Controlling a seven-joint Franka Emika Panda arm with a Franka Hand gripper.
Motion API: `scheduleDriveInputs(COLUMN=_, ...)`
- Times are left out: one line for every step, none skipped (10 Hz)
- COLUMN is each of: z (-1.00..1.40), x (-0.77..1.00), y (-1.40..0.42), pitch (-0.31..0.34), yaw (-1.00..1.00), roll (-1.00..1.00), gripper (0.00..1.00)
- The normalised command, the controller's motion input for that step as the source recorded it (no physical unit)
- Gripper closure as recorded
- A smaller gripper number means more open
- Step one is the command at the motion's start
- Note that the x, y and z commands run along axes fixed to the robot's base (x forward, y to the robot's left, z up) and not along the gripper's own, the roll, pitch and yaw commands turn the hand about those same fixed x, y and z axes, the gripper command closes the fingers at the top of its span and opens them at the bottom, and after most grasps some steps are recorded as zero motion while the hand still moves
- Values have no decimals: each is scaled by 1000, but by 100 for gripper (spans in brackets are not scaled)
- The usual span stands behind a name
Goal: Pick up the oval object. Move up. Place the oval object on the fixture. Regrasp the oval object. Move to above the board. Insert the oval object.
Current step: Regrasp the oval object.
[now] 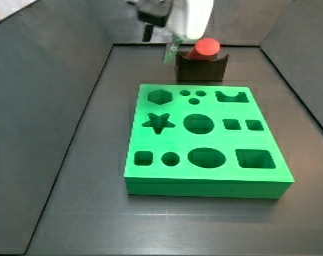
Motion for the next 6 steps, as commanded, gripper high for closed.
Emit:
scheduleDriveInputs(z=4, x=-46, y=-10, pitch=-332, yaw=-1000, roll=710, gripper=0)
scheduleDriveInputs(z=-1, x=-45, y=-11, pitch=-325, yaw=-1000, roll=704, gripper=0)
scheduleDriveInputs(z=2, x=-44, y=-10, pitch=-312, yaw=-1000, roll=695, gripper=0)
scheduleDriveInputs(z=4, x=-46, y=-7, pitch=-288, yaw=-1000, roll=683, gripper=0)
scheduleDriveInputs(z=-6, x=-46, y=-5, pitch=-236, yaw=-1000, roll=673, gripper=0)
scheduleDriveInputs(z=-7, x=-45, y=-5, pitch=-169, yaw=-1000, roll=666, gripper=0)
